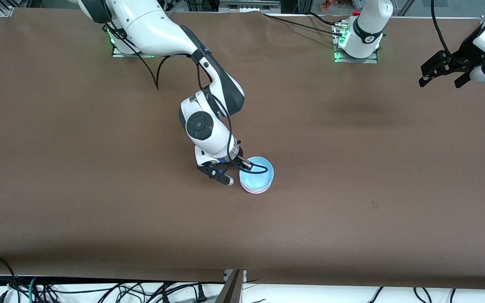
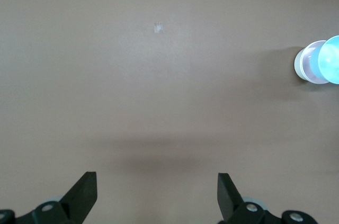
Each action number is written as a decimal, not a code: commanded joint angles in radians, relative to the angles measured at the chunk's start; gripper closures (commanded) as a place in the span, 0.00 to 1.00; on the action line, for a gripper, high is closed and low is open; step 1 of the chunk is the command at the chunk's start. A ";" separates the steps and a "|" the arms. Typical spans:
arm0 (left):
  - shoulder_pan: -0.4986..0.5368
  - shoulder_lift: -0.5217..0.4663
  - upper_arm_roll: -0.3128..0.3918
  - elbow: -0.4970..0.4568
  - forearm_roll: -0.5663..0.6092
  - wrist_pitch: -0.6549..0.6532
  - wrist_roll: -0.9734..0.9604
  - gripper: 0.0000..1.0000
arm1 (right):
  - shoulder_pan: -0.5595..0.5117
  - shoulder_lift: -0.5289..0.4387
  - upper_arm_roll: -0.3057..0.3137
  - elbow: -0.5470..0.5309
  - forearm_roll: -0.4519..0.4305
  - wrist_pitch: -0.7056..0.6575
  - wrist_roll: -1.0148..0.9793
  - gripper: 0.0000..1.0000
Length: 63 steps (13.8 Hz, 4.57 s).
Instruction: Stack pink and blue bowls on white bowl
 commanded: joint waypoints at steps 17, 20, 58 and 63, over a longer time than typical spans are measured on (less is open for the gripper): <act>-0.012 0.188 -0.010 0.185 -0.006 -0.024 -0.094 0.00 | 0.016 0.062 -0.015 0.046 -0.027 0.057 0.036 1.00; -0.012 0.188 -0.010 0.179 -0.006 -0.025 -0.094 0.00 | 0.016 0.067 -0.015 0.046 -0.037 0.057 0.036 1.00; -0.012 0.245 -0.023 0.236 0.092 -0.013 0.018 0.00 | -0.173 -0.906 -0.376 -0.456 -0.271 -0.647 -0.850 0.00; -0.012 0.244 -0.023 0.232 0.089 -0.013 0.018 0.00 | -0.173 -0.904 -0.377 -0.419 -0.296 -0.660 -0.895 0.00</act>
